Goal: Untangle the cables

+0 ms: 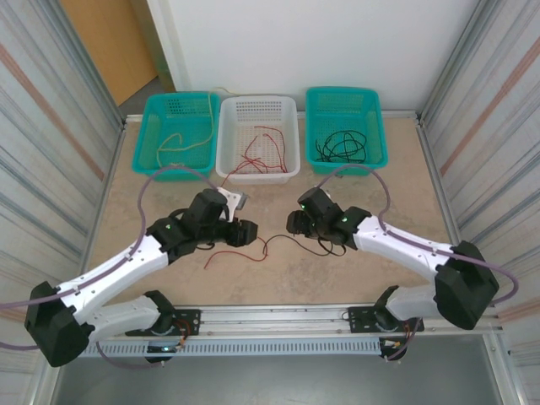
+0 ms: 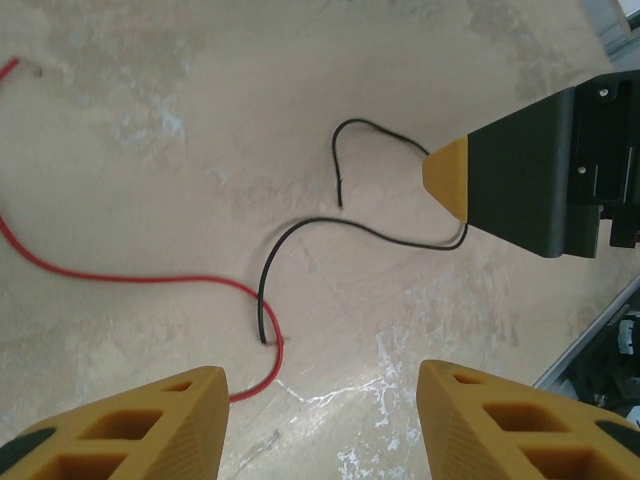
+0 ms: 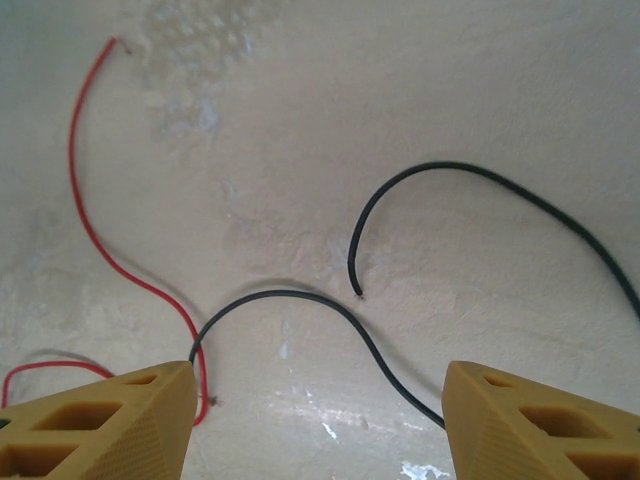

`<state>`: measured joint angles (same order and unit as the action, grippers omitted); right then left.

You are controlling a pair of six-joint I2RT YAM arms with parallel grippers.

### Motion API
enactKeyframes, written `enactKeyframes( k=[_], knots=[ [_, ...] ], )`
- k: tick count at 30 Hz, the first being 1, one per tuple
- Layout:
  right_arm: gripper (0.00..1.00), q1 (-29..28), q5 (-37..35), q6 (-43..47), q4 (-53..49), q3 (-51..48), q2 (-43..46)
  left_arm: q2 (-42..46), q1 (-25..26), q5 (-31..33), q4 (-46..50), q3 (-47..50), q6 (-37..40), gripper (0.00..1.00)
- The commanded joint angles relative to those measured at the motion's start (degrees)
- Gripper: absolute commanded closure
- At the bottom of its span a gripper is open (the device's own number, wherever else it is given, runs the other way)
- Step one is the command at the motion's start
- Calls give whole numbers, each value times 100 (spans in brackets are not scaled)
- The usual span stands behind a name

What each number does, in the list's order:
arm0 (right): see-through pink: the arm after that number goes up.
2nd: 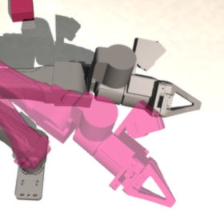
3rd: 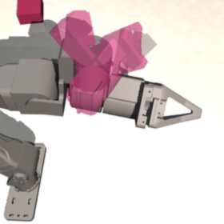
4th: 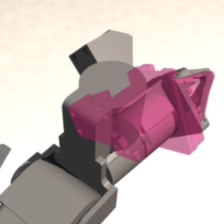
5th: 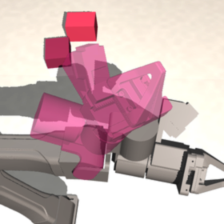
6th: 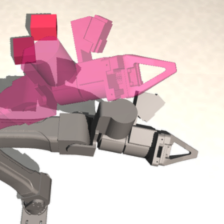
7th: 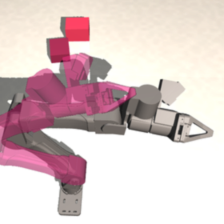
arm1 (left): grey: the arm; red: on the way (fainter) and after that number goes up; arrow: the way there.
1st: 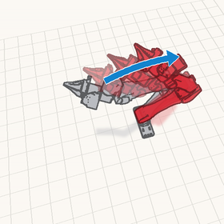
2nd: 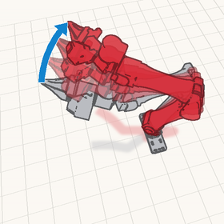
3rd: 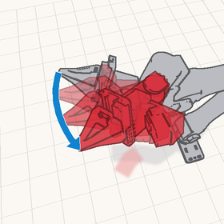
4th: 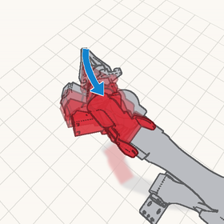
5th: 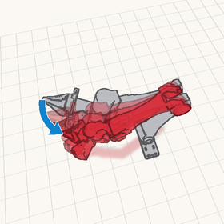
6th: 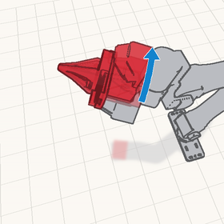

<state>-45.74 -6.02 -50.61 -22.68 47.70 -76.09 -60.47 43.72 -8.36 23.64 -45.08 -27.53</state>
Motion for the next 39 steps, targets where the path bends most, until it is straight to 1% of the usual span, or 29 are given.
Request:
enactKeyframes(
  k=[1, 4, 6, 12, 16, 20, 23, 27, 30, 35, 39],
  knots=[
    [36, -72, 44, -165, 131, 50, -333, 78, 12, 128, -268, 132, -312, 47],
    [36, -73, -141, -218, 78, 90, -608, 130, 13, 278, -168, 152, -265, 47],
    [38, -24, -107, -246, 157, 84, -787, 179, 4, 358, -107, 137, -214, 47],
    [49, 28, 57, -138, 343, 336, -1338, 221, 1, 465, -3, 61, -94, 47],
    [52, 14, 79, -44, 360, 535, -1629, 164, -13, 500, 18, 20, -50, 48],
    [53, 42, -42, 112, 405, 648, -1853, 183, -13, 501, 5, 21, -59, 48],
    [60, 108, -21, 250, 409, 790, -2095, 180, -22, 515, 22, 19, -35, 48],
    [63, 102, 13, 263, 481, 864, -2239, 209, -80, 672, 255, -107, 54, 48],
    [73, 109, 15, 271, 477, 885, -2330, 267, -269, 725, 422, -128, 42, 49],
    [88, 96, -55, 336, 437, 829, -2173, 459, -680, 428, 407, -43, -70, 51],
    [99, 50, -151, 482, 380, 793, -1922, 551, -733, 321, 324, -61, -69, 50]
  ],
)
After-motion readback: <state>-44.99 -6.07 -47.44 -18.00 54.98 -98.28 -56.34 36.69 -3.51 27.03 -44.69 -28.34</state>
